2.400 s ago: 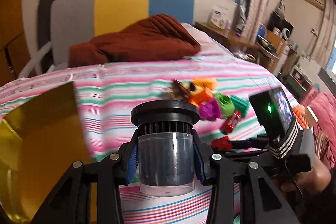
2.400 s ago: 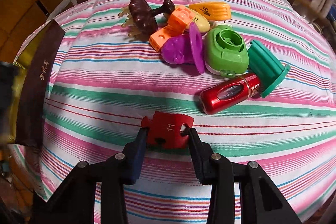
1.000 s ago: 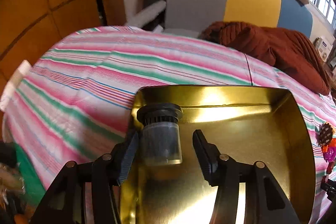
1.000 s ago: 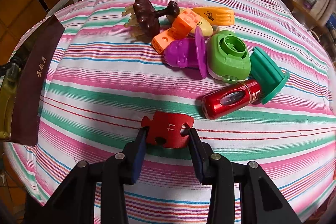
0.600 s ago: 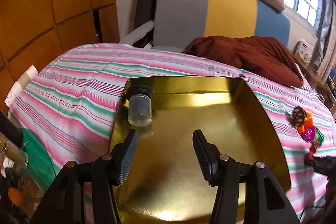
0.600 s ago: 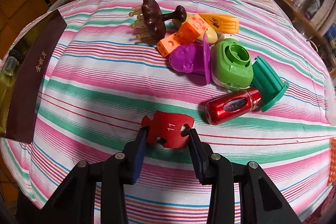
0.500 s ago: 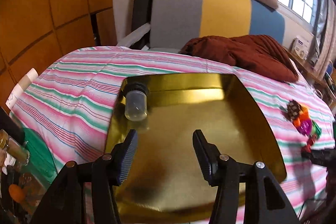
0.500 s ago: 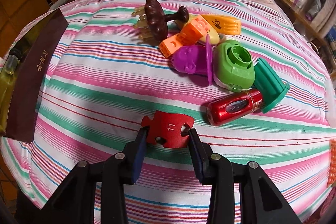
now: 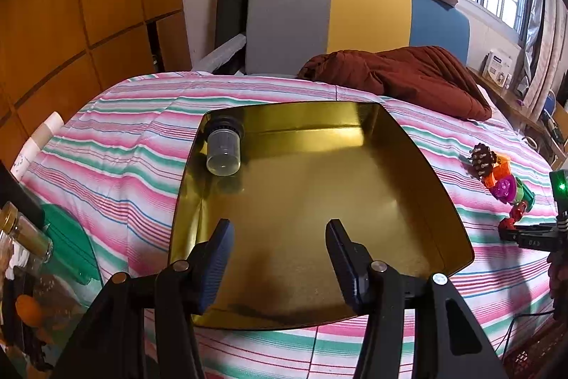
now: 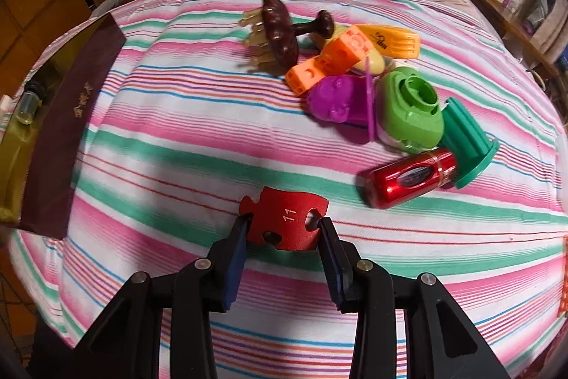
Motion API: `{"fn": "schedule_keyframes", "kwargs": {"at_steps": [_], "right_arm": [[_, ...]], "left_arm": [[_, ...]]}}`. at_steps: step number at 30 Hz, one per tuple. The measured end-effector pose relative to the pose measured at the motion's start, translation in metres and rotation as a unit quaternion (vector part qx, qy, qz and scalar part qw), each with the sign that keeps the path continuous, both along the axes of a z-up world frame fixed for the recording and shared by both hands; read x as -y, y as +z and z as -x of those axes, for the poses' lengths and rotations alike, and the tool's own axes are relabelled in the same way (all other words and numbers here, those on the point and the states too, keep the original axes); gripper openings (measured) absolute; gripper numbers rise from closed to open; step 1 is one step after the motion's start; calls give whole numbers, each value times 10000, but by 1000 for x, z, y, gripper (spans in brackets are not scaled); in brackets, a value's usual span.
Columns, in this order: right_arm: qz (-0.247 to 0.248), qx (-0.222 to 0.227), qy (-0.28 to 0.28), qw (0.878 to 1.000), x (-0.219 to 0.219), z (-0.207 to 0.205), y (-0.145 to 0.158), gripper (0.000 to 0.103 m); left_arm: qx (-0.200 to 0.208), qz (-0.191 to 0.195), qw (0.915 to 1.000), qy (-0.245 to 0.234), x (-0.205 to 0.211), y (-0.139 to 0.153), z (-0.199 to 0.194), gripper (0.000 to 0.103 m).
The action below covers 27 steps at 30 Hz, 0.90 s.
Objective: Organize rigid objects
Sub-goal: 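Carry the red puzzle piece into the gold tray and open the right gripper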
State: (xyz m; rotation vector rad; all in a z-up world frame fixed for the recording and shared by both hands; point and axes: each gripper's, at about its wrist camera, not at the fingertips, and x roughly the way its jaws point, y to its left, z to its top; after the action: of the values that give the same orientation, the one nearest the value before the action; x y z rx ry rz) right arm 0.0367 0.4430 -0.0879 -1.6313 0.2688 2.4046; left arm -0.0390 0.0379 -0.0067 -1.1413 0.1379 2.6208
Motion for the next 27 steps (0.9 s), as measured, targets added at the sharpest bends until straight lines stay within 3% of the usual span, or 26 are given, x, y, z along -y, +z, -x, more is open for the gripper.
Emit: {"fn": "schedule_keyframes", "kwargs": {"at_steps": [15,21,27], "right_arm": [[-13,-59,152,9999,37,7,5,39],[97,-711,401,9966,72,12,39,39],[235,-1357,1065,9847,130,32,85,39]], "left_arm": [[104,-52,9998,155,25,-8,-4,55],[122,-31,9996,240,36,-9,-4,55],[130,-100,9992,354,47,-9,-2,55]]}}
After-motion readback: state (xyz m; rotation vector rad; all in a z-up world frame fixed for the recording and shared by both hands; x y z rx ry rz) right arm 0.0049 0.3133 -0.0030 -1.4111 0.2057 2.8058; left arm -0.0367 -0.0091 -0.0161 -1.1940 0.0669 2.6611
